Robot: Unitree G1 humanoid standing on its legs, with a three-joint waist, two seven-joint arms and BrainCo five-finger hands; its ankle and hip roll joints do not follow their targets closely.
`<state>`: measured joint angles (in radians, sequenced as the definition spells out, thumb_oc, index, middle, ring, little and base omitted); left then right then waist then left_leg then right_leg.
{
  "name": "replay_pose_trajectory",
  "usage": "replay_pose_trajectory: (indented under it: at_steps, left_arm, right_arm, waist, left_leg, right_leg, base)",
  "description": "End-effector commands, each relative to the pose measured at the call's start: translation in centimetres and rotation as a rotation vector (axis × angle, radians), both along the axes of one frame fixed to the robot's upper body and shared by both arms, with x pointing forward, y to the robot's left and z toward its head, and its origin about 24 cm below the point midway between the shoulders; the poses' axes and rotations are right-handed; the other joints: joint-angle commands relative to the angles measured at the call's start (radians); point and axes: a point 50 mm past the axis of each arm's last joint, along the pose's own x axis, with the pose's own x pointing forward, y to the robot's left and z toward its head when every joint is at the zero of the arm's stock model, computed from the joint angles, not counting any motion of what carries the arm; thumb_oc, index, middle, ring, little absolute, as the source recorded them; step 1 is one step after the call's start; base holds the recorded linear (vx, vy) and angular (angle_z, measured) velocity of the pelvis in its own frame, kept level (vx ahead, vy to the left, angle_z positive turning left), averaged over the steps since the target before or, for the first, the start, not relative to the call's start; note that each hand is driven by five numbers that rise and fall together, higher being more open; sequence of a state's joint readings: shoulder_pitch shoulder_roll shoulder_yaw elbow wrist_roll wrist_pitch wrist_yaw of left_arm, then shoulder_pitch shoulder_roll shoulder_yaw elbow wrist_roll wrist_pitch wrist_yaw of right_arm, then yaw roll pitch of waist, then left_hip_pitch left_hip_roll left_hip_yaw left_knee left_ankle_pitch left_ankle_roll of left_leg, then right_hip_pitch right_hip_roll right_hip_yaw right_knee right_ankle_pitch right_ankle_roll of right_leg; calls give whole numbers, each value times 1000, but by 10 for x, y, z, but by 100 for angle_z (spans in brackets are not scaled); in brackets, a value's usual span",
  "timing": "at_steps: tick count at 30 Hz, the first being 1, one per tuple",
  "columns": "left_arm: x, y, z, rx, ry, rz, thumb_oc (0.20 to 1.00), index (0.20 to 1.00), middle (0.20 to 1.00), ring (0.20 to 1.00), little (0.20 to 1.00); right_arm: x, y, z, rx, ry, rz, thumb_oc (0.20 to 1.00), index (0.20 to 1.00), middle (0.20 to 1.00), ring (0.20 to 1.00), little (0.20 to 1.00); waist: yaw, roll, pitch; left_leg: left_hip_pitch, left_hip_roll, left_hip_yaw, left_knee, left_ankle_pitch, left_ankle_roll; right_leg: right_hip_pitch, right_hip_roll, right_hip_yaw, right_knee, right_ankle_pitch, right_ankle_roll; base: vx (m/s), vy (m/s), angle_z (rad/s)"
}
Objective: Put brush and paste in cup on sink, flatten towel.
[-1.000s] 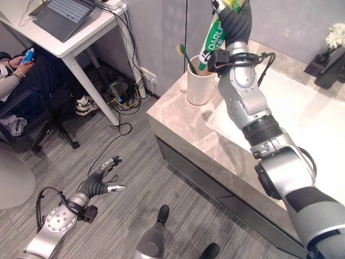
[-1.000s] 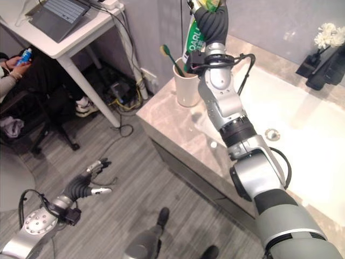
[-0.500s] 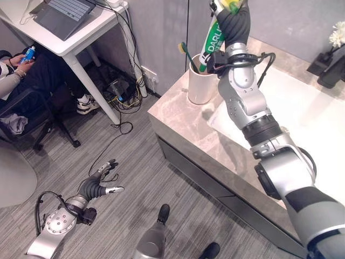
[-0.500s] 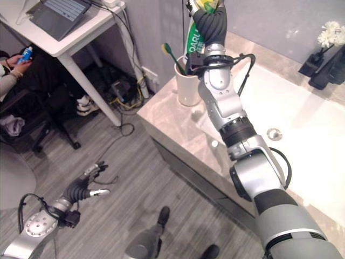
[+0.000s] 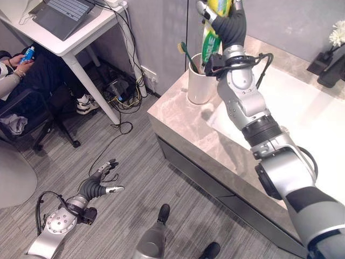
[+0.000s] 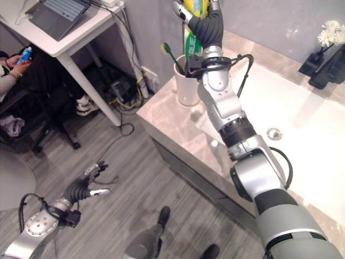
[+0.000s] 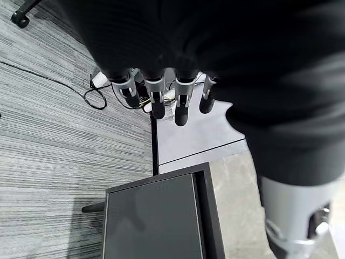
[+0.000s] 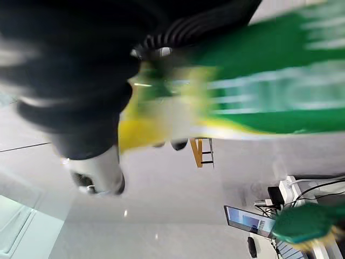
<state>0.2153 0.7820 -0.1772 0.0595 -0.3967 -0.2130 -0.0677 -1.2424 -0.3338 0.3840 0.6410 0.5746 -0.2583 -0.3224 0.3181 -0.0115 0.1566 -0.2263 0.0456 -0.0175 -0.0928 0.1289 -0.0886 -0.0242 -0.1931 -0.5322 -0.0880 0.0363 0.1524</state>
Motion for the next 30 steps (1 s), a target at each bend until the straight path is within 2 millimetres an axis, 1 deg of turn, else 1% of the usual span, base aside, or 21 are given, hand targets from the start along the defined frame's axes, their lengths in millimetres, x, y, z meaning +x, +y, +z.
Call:
replay_pose_trajectory:
  at_steps: [1, 6, 10, 13, 14, 15, 17, 18, 19, 20, 21, 22, 23, 24, 26, 27, 29, 30]
  left_arm:
    - [2, 3, 6, -24, -30, 2, 1000, 1000, 1000, 1000, 1000]
    - [2, 2, 3, -24, -16, -4, 1000, 1000, 1000, 1000, 1000]
    - [7, -3, 2, -28, -22, -17, 1000, 1000, 1000, 1000, 1000]
    - [13, -8, -3, -10, -21, -16, 1000, 1000, 1000, 1000, 1000]
    - [19, -7, -1, 30, -50, -5, 1000, 1000, 1000, 1000, 1000]
    - [20, -8, -1, 31, -51, -7, 1000, 1000, 1000, 1000, 1000]
    - [23, -5, -1, 31, -69, 28, 1000, 1000, 1000, 1000, 1000]
    - [23, -6, -1, 31, -70, 27, 1000, 1000, 1000, 1000, 1000]
    - [27, -4, 1, 19, -96, 69, 1000, 1000, 1000, 1000, 1000]
    - [27, 0, 8, 30, -137, 98, 1000, 1000, 1000, 1000, 1000]
    - [27, 0, 8, 30, -136, 98, 1000, 1000, 1000, 1000, 1000]
    - [28, 1, 16, 13, -187, 128, 1000, 1000, 1000, 1000, 1000]
    - [29, 3, 20, -24, -217, 169, 1000, 1000, 1000, 1000, 1000]
    - [30, 0, 21, -74, -243, 199, 1000, 1000, 1000, 1000, 1000]
    - [35, -5, 32, -107, -304, 196, 1000, 1000, 1000, 1000, 1000]
    - [35, -4, 37, -102, -335, 202, 1000, 1000, 1000, 1000, 1000]
    - [33, -6, 44, -85, -401, 224, 1000, 1000, 1000, 1000, 1000]
    - [9, -13, 73, -122, -505, 179, 1000, 1000, 1000, 1000, 1000]
  right_arm:
    - [-18, 9, 45, -50, -182, 43, 1000, 1000, 1000, 1000, 1000]
    - [-22, 11, 45, -55, -203, 43, 1000, 1000, 1000, 1000, 1000]
    - [-26, 10, 44, -60, -226, 35, 1000, 1000, 1000, 1000, 1000]
    - [-36, 3, 48, -67, -287, -13, 1000, 1000, 1000, 1000, 1000]
    - [-43, -5, 53, -72, -345, -58, 1000, 1000, 1000, 1000, 1000]
    - [-43, -6, 53, -72, -346, -61, 1000, 1000, 1000, 1000, 1000]
    - [-55, -14, 62, -84, -427, -125, 1000, 1000, 1000, 1000, 1000]
    - [-55, -14, 62, -84, -428, -127, 1000, 1000, 1000, 1000, 1000]
    - [-64, -26, 55, -127, -474, -216, 1000, 1000, 1000, 1000, 1000]
    - [-86, -35, 61, -346, -631, -367, 1000, 1000, 1000, 1000, 1000]
    - [-87, -36, 60, -346, -631, -368, 1000, 1000, 1000, 1000, 1000]
    - [-122, -34, 63, -461, -800, -344, 1000, 1000, 1000, 1000, 1000]
    - [-135, -48, 60, -525, -855, -416, 1000, 1000, 1000, 1000, 1000]
    - [-148, -62, 50, -510, -885, -482, 1000, 1000, 1000, 1000, 1000]
    - [-163, -92, 35, -640, -892, -666, 1000, 1000, 1000, 1000, 1000]
    - [-167, -107, 32, -715, -901, -820, 1000, 1000, 1000, 1000, 1000]
    - [-181, -141, 29, -880, -981, -1245, 1000, 1000, 1000, 1000, 1000]
    - [-197, -161, 25, -949, -962, -1378, 1000, 1000, 1000, 1000, 1000]
  waist:
    - [-4, -49, -17]
    - [-10, -48, -17]
    - [-18, -47, -18]
    - [-30, -43, -27]
    - [-39, -42, -32]
    - [-39, -42, -32]
    - [-55, -44, -40]
    - [-54, -43, -40]
    - [-73, -45, -45]
    - [-96, -46, -45]
    - [-95, -46, -46]
    - [-123, -47, -50]
    - [-147, -46, -56]
    - [-169, -42, -59]
    - [-203, -41, -70]
    - [-222, -40, -72]
    - [-259, -42, -77]
    - [-250, -34, -79]
  left_leg:
    - [12, -7, 59, 6, -9, -18]
    - [14, -6, 63, 6, -11, -18]
    - [17, -4, 66, 6, -13, -18]
    - [27, -2, 73, 6, -17, -18]
    - [33, 1, 78, 6, -20, -19]
    - [30, 0, 77, 6, -15, -17]
    - [43, 5, 88, 6, -23, -19]
    - [41, 4, 88, 6, -19, -17]
    - [54, 9, 105, 6, -22, -16]
    - [63, 13, 115, 6, -23, -15]
    - [63, 13, 116, 6, -23, -15]
    - [80, 18, 132, 6, -31, -12]
    - [89, 20, 140, 6, -38, -14]
    - [93, 23, 145, 6, -40, -15]
    - [91, 25, 149, 6, -38, -18]
    - [95, 28, 151, 6, -45, -22]
    - [96, 33, 159, 6, -48, -26]
    - [87, 31, 154, 6, -39, -21]
  right_leg:
    - [30, -76, 58, 1, 87, 55]
    - [30, -76, 62, 1, 89, 55]
    - [31, -77, 65, 1, 89, 55]
    - [36, -78, 72, 1, 89, 55]
    - [38, -77, 75, 1, 87, 55]
    - [36, -78, 74, 1, 91, 54]
    - [37, -76, 87, 3, 84, 54]
    - [35, -77, 87, 2, 88, 53]
    - [34, -78, 108, 2, 90, 52]
    - [32, -77, 121, 3, 90, 52]
    - [31, -77, 121, 3, 90, 52]
    - [30, -74, 138, 4, 90, 51]
    - [31, -74, 144, 6, 86, 52]
    - [30, -74, 148, 7, 86, 53]
    - [26, -73, 147, 5, 87, 53]
    - [27, -71, 150, 6, 81, 55]
    - [22, -68, 158, 4, 81, 58]
    - [15, -69, 155, 1, 91, 57]
  base:
    - [0, 0, 0]
    - [0, 0, 0]
    - [0, 0, 0]
    - [0, 0, 0]
    - [-31, -4, -2]
    - [0, 0, 0]
    - [0, 0, 0]
    - [-35, 22, -16]
    - [-36, 39, -24]
    - [-24, 35, -26]
    - [13, 38, -19]
    - [44, 32, -21]
    - [50, 36, -31]
    - [29, 20, -41]
    - [-8, 7, -25]
    - [0, -5, -13]
    - [-16, -10, -24]
    - [-27, -47, -16]
